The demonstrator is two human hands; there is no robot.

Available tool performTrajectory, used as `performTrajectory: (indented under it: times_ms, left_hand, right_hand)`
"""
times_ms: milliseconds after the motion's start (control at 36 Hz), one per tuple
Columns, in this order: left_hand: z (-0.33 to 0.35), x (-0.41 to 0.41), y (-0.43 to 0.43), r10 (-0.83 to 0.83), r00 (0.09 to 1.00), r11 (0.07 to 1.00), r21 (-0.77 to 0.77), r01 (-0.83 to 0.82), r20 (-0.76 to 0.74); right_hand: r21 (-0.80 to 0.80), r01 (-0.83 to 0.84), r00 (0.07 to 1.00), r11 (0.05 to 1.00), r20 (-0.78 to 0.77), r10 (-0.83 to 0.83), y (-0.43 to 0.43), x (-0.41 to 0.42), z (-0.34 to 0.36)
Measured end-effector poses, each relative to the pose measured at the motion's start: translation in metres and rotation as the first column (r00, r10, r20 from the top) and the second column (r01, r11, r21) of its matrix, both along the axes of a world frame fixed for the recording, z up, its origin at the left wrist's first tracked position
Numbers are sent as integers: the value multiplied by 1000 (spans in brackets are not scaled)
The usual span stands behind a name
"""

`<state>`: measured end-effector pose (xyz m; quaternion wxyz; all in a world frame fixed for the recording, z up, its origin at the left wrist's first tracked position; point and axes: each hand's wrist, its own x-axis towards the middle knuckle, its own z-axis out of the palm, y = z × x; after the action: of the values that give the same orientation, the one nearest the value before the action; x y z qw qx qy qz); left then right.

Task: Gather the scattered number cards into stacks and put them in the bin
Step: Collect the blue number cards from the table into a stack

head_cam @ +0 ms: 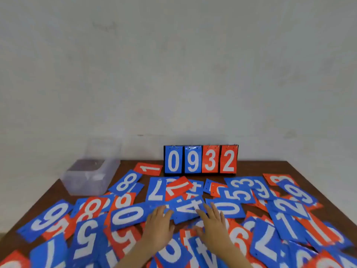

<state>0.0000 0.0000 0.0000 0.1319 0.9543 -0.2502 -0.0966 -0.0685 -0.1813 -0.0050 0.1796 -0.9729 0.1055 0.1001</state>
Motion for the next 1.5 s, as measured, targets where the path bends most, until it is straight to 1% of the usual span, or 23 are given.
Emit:
performTrajectory:
  times_ms: [56, 111, 194, 278, 306, 361, 444, 500, 556, 611, 667, 722, 861, 944, 972, 1083, 1167, 1250, 1278, 1333, 1361, 1444, 1500]
  left_hand:
    - [-13, -10, -2, -17, 998, 999, 37, 14, 65]
    - [-23, -27, 1, -42, 994, 998, 59, 36, 104]
    - [-44, -58, 3, -90, 987, 992, 96, 78, 133]
    - [-55, -86, 7, -132, 976, 985, 134, 110, 172]
    - [-59, -94, 9, -135, 976, 985, 133, 114, 168]
    - [-63, -104, 14, -138, 978, 985, 126, 119, 158]
    - [-65, -107, 21, -136, 985, 989, 72, 129, 109]
    - [-66, -109, 22, -129, 989, 991, 53, 125, 78]
    - [-67, -113, 20, -128, 986, 991, 39, 125, 105]
    - [-66, -121, 16, -148, 980, 988, -20, 152, 135]
    - [-67, -130, 11, -202, 968, 976, -57, 212, 147]
    - [-71, -136, 9, -251, 960, 966, -33, 257, 124]
    - [-78, -141, 9, -244, 964, 969, -13, 246, 110]
    - [-78, -143, 8, -230, 968, 972, -24, 234, 97]
    - [-78, -143, 8, -227, 970, 972, -33, 231, 90]
    - [-78, -142, 12, -210, 976, 976, -52, 213, 62]
    - [-75, -143, 12, -147, 986, 986, -72, 153, 76]
    - [-71, -149, 12, -67, 982, 994, -74, 81, 179]
    - [-70, -150, 12, -72, 970, 993, -74, 92, 234]
    - [-70, -151, 11, -166, 924, 983, -23, 185, 344]
    - [-72, -152, 11, -217, 907, 974, 17, 227, 362]
    - [-73, -154, 14, -227, 928, 974, 48, 223, 297]
    - [-75, -157, 15, -220, 937, 975, 52, 214, 272]
  right_hand:
    - [-62, -26, 995, 998, 99, 32, 1, -8, -10]
    - [-197, -31, 973, 980, 217, 74, 2, -20, -26]
    - [-272, -34, 949, 962, 294, 117, 8, -51, -55]
    - [-340, -46, 912, 939, 370, 179, 22, -83, -59]
    - [-355, -51, 913, 934, 363, 188, 26, -92, -64]
    - [-355, -52, 928, 933, 329, 177, 32, -112, -67]
    - [-296, -64, 946, 953, 285, 152, 37, -136, -68]
    - [-271, -109, 939, 956, 287, 189, 41, -148, -68]
    - [-135, -112, 961, 984, 236, 142, 43, -159, -65]
    - [-108, -113, 951, 988, 278, 139, 42, -166, -67]
    - [-103, -117, 942, 988, 302, 144, 41, -170, -69]
    - [-104, -72, 941, 992, 322, 102, 41, -172, -71]
    - [-291, -54, 855, 955, 481, 195, 48, -185, -73]
    - [-261, -42, 840, 964, 513, 176, 45, -191, -77]
    - [-237, -39, 849, 971, 505, 157, 42, -192, -79]
    - [-163, -35, 933, 986, 349, 91, 34, -189, -75]
    - [-227, -77, 945, 971, 294, 144, 30, -188, -69]
    - [-303, -130, 952, 944, 229, 205, 27, -191, -70]
    - [-327, -150, 954, 933, 201, 224, 25, -193, -71]
    - [-358, -178, 962, 917, 134, 239, 21, -197, -70]
    - [-366, -185, 962, 912, 119, 244, 18, -199, -70]
    - [-377, -174, 953, 910, 170, 252, 11, -201, -64]
    - [-302, -187, 952, 935, 180, 248, 8, -203, -55]
